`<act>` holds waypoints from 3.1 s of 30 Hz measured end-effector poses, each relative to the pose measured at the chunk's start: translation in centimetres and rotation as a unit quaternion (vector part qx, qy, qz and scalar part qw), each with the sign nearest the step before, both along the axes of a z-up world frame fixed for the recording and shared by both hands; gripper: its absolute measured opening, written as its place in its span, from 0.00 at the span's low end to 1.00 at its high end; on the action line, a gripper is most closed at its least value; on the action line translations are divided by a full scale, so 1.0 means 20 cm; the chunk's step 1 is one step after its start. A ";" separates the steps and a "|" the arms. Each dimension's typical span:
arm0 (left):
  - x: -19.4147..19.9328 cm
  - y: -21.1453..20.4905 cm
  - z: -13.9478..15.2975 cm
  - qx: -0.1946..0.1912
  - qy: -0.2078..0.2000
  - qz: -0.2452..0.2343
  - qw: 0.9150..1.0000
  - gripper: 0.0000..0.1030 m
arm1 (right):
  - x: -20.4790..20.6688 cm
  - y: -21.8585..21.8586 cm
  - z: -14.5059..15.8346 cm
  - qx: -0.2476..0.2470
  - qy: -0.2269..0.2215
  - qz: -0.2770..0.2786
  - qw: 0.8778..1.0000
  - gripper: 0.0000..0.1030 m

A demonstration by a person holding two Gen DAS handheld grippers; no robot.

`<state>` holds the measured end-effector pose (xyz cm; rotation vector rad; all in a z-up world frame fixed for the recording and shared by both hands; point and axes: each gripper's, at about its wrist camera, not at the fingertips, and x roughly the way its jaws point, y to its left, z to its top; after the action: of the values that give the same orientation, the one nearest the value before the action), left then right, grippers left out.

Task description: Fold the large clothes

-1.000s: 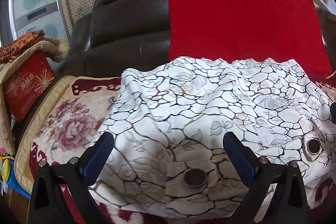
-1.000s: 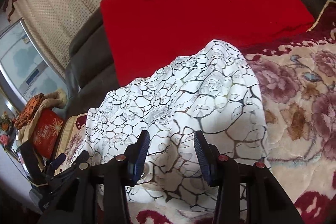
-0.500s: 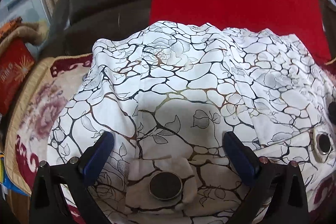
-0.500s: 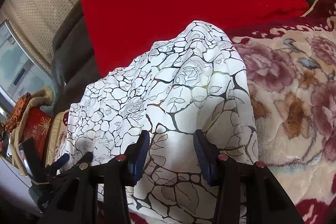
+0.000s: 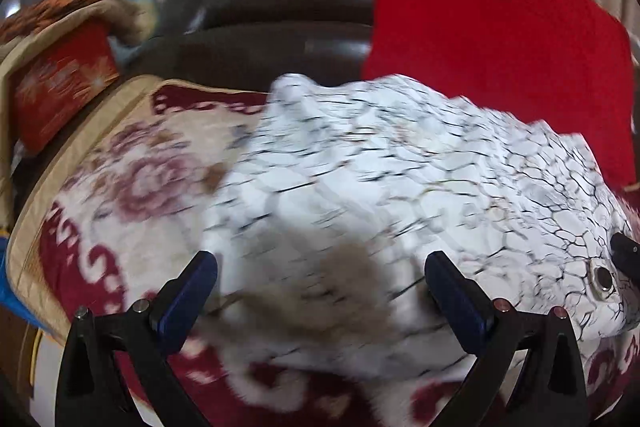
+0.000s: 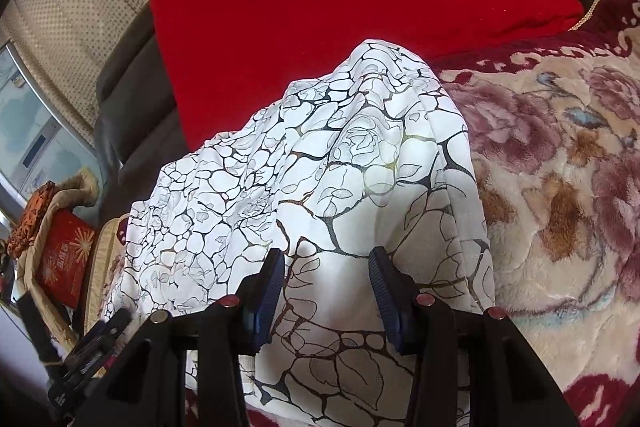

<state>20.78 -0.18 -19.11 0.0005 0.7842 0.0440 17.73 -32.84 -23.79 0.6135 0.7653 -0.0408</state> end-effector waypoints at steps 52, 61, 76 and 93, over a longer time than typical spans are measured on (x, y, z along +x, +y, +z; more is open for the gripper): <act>0.27 0.21 -0.20 -0.337 0.059 0.098 0.935 0.78 | -0.01 -0.03 0.00 0.030 -0.009 0.022 0.999 0.48; 0.28 0.16 -0.10 -0.294 0.058 0.115 0.947 0.31 | -0.03 -0.12 -0.03 0.090 -0.011 0.031 0.995 0.37; -0.14 -1.14 0.46 0.053 -0.095 -0.240 0.965 0.25 | -0.30 -0.54 0.04 0.190 -0.130 -0.091 0.969 0.40; -0.45 -1.25 0.34 0.023 -0.036 -0.420 0.907 0.78 | -0.28 -0.74 -0.11 0.279 -0.103 -0.119 0.947 0.46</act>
<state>11.70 -25.08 -12.35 0.3796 0.6555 -0.7542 12.13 -47.69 -25.91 1.2296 0.4908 0.0208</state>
